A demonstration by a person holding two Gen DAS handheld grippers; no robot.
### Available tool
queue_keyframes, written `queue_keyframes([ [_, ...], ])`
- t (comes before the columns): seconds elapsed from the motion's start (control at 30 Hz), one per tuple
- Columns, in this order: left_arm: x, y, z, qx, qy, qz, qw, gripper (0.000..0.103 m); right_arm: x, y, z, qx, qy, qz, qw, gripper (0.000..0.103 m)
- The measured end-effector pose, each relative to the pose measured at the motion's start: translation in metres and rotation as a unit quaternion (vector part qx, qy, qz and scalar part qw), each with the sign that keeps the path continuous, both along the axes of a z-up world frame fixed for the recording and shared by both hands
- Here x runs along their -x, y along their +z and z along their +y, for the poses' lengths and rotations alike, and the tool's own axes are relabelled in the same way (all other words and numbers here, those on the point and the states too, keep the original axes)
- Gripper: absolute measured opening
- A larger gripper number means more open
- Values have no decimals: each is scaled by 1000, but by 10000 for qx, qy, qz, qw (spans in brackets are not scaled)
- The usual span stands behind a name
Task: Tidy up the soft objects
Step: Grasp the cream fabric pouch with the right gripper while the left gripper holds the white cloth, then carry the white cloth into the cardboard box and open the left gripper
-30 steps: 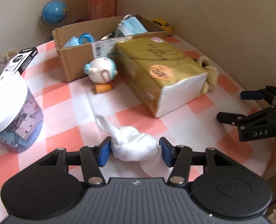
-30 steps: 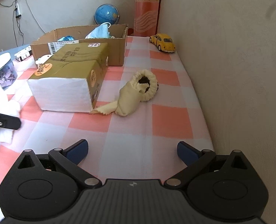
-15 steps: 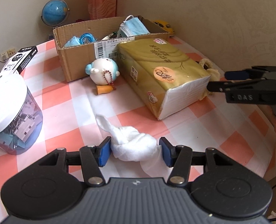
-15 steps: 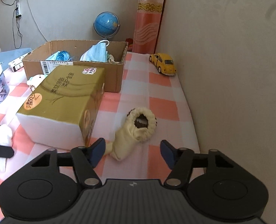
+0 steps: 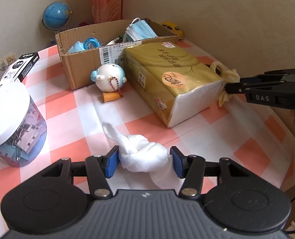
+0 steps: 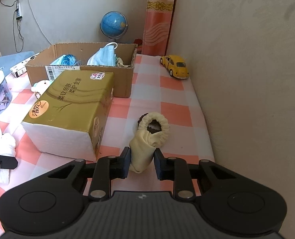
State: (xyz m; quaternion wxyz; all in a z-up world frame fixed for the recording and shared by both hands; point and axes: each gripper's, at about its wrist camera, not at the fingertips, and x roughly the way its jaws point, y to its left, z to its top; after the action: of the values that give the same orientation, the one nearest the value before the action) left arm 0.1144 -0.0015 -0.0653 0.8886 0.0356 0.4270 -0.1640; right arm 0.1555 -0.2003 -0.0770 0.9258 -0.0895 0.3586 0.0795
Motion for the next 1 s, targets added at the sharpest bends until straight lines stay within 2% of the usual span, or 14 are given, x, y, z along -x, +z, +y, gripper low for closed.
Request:
queue_keyframes([
  [0.43,16,31,7,-70,-564,4,9984,52,48,22,-2,219,231,-60,9995,29],
  [0.67,16,55,17,-33,-660,-38,9978,52,66,40,-1,53,397,-184,9990,29],
  [0.8,4,70,23,-17,-618,-163,9980,52,72,49,1,21,484,-288,9984,29],
  [1.0,-39,95,25,-130,-550,-525,9970,52,74,58,4,14,570,-410,9975,29],
])
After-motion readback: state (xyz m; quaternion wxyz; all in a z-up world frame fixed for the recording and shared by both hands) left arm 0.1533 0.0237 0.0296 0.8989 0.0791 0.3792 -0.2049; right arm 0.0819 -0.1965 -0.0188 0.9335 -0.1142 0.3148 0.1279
